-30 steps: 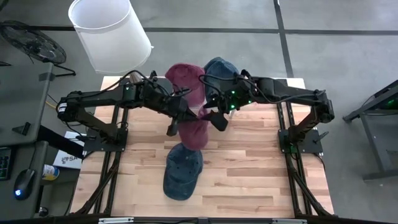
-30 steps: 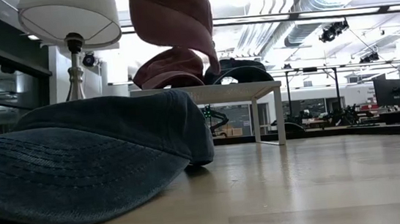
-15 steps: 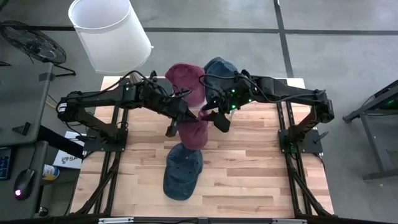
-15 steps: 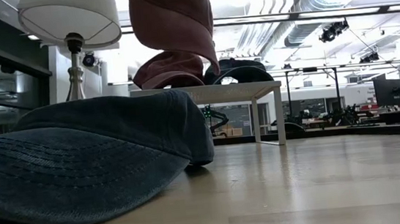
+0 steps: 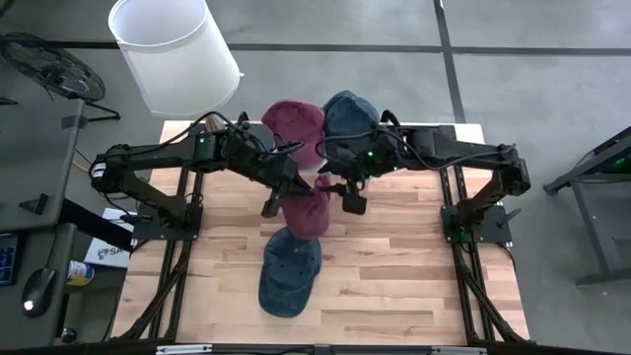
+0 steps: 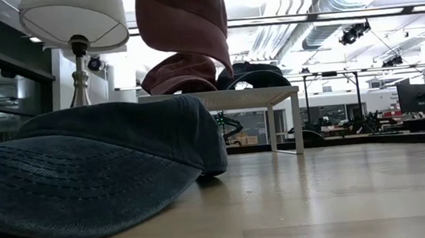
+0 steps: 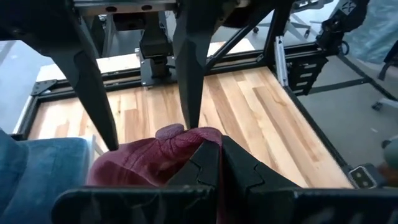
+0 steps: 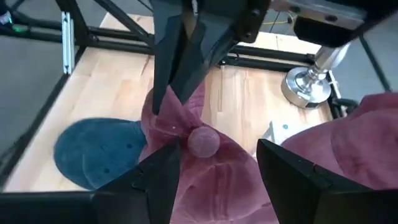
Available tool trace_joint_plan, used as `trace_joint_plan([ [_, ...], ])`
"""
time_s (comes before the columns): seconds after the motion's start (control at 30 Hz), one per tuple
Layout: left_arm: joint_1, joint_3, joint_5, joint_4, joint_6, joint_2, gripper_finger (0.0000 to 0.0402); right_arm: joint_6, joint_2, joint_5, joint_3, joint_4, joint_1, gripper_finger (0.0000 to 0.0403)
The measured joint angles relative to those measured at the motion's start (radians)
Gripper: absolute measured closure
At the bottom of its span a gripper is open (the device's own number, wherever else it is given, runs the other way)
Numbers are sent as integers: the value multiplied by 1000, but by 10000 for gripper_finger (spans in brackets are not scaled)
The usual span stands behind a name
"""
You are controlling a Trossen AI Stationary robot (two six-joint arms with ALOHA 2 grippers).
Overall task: Pick & Place hat
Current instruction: Stack the red cap on top of the red cap on the shelf
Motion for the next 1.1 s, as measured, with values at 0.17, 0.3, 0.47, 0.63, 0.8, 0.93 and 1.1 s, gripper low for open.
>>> trace_joint_plan([
  [0.17,0,0,11,-1,-28,0,401,-70,7,2,0,1,14,199],
  [0.3,0,0,15,-1,-50,0,401,-110,8,-5,0,2,14,199],
  [0.47,0,0,25,-1,-87,0,401,-165,8,-21,0,18,14,199],
  [0.63,0,0,24,-1,-124,0,401,-208,11,-45,0,35,14,199],
  [0.8,0,0,21,0,-152,0,401,-247,15,-55,0,14,13,206],
  [0.93,0,0,20,2,-167,0,401,-269,23,-72,0,7,12,220],
  [1.1,0,0,20,3,-178,0,401,-296,26,-82,-1,8,12,238],
])
